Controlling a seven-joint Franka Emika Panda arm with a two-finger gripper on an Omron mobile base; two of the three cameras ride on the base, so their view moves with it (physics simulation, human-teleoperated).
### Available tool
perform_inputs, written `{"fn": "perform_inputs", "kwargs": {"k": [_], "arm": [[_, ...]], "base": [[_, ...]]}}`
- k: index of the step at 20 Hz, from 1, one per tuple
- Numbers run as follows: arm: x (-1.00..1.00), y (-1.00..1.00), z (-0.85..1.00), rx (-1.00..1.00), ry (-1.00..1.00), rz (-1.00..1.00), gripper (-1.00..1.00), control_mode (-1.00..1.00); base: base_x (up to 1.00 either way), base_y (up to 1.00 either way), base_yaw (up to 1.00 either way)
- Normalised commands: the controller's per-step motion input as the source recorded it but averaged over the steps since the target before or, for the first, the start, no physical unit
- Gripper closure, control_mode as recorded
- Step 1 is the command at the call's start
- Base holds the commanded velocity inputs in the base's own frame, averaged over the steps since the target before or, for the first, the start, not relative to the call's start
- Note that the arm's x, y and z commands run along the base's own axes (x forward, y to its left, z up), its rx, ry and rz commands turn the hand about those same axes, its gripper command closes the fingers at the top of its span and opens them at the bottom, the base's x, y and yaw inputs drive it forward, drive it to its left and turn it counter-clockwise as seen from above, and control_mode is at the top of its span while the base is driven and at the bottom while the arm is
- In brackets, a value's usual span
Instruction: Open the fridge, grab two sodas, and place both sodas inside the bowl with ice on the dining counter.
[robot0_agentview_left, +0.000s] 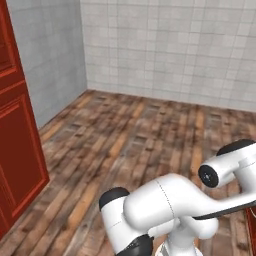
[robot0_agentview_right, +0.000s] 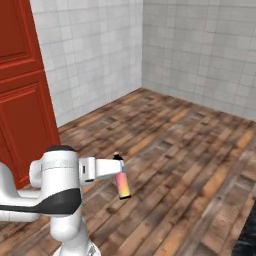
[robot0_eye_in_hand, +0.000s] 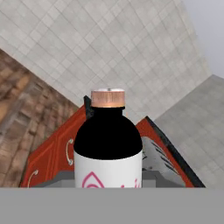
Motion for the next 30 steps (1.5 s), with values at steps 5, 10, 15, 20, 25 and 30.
{"fn": "perform_inputs", "kwargs": {"k": [5, 10, 15, 20, 25, 30], "arm": [[0.0, 0.0, 0.0, 0.0, 0.0, 0.0, 1.0, 1.0], [0.0, 0.0, 0.0, 0.0, 0.0, 0.0, 1.0, 1.0], [0.0, 0.0, 0.0, 0.0, 0.0, 0.0, 1.0, 1.0], [0.0, 0.0, 0.0, 0.0, 0.0, 0.0, 1.0, 1.0], [0.0, 0.0, 0.0, 0.0, 0.0, 0.0, 1.0, 1.0], [0.0, 0.0, 0.0, 0.0, 0.0, 0.0, 1.0, 1.0]], "base": [[0.94, -0.11, -0.25], [0.82, 0.01, -0.38], [0.75, 0.14, -0.43], [0.69, 0.22, -0.46], [0.58, 0.33, -0.48], [0.52, 0.54, -0.53]]}}
